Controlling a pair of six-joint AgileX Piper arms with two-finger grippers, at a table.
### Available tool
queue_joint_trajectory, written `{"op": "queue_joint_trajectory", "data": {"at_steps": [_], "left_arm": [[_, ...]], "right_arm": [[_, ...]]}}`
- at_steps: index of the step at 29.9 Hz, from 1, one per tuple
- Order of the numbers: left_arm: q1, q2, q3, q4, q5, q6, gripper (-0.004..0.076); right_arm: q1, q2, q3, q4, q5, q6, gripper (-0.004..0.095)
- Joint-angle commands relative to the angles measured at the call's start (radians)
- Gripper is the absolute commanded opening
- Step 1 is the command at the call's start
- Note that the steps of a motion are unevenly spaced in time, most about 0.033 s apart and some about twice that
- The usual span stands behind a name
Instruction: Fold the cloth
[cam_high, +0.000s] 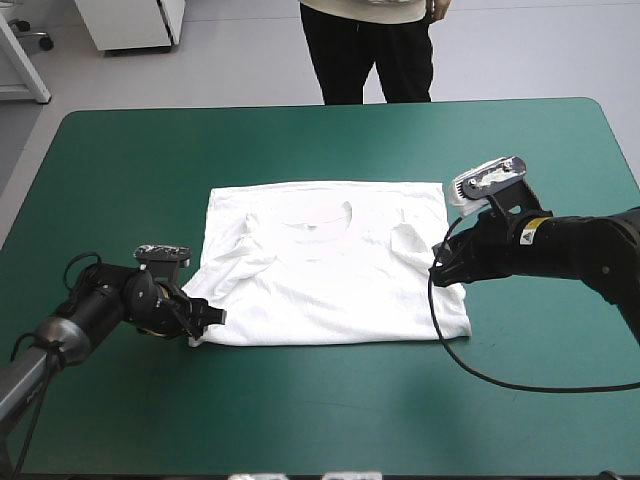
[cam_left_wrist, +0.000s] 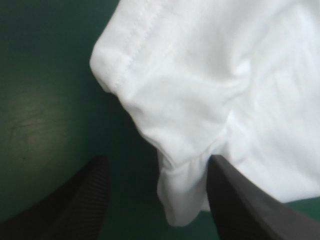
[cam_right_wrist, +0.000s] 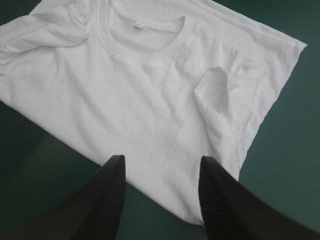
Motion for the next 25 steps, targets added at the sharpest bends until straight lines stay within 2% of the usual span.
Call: {"op": "queue_joint_trajectory", "data": {"at_steps": [1,7,9,14,20,25], "left_arm": [[0.001,0.052,-0.022,0.002,0.005,0.027,0.0424],[0.001,0.137,-0.022,-0.025,-0.010,0.059,0.0398],[0.001,0.137,-0.022,-0.031,-0.016,0.059,0.0329],[0.001,0.137,-0.022,-0.028,0.001,0.059,0.0008],[0.001,0.137,-0.022,-0.025,-0.003,0.044,-0.0006],[0.001,0.137,-0.022,-0.025,-0.003,0.051,-0.0009]], "right_arm": [[-0.002,-0.019,-0.023,0.019,-0.048,-0.003,0.0441],[-0.002,-0.019,-0.023,0.013,-0.049,-0.003,0.0441],[-0.002,-0.019,-0.023,-0.009,-0.043,0.004,0.0442],[-0.002,-0.019,-0.012,-0.141,0.011,0.109,0.0442],[-0.002,-0.019,0.118,-0.152,0.023,0.151,0.0442],[-0.002,-0.017,0.267,-0.175,-0.103,0.185,0.0448]]}}
